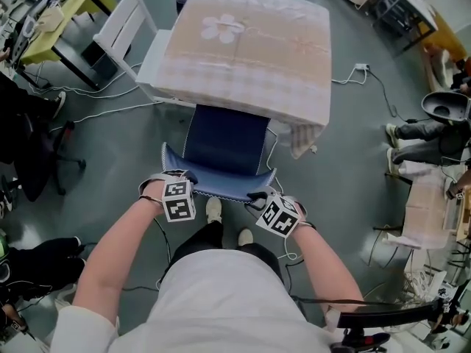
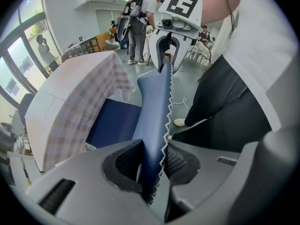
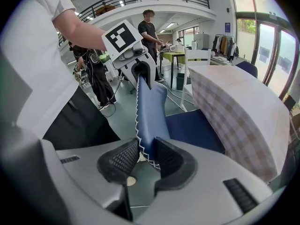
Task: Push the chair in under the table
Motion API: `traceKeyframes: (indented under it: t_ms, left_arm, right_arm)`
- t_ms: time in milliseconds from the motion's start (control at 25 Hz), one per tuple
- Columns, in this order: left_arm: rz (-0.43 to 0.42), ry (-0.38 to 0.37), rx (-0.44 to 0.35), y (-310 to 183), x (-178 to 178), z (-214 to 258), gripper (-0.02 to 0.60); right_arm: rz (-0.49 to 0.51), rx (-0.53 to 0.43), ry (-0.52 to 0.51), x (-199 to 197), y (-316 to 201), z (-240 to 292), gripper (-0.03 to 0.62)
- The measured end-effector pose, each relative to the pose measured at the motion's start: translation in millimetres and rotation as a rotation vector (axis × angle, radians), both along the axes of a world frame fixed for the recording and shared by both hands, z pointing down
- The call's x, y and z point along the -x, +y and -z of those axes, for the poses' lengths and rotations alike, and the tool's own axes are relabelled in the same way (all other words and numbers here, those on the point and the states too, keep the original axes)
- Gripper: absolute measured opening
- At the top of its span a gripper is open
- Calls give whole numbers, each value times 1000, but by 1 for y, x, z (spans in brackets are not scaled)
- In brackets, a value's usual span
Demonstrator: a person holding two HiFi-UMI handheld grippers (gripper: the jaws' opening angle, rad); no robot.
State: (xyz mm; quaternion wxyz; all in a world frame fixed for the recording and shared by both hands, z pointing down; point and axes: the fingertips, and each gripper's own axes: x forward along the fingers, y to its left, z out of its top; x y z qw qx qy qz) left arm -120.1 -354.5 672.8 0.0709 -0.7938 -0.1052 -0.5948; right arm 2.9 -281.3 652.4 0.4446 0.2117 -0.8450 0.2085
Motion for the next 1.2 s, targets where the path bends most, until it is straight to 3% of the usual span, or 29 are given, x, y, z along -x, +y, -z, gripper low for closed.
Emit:
traceKeyframes:
  t_ms: [360, 560, 680, 800, 920, 1040, 1160, 1200]
  left_arm:
    - [20, -22, 31, 0, 1, -1, 133]
    - [26, -11, -38, 2, 1, 12, 146]
    - [69, 48, -75, 1, -1, 32, 147]
    - [224, 175, -87, 5, -11, 70, 147]
    - [457, 379, -82, 24, -28, 131, 146]
    - [708, 615, 9, 62, -46, 195, 138]
    - [938, 818, 142, 102, -58, 229, 11]
    - [996, 874, 179, 118, -62, 235, 11]
  right_arm:
    - [15, 2, 13, 0, 0, 0, 126]
    - [-37, -16, -14, -2, 2, 16, 138]
    - [-64, -59, -53, -9, 3, 37, 138]
    - [-86, -122, -107, -21, 11, 61, 137]
    - [-97, -149, -152, -39, 39, 91, 133]
    - [-72, -198, -188, -53, 62, 125, 42]
    - [-63, -242, -252, -63, 84, 151, 16]
    - [-57, -251, -271, -67, 94, 159, 14]
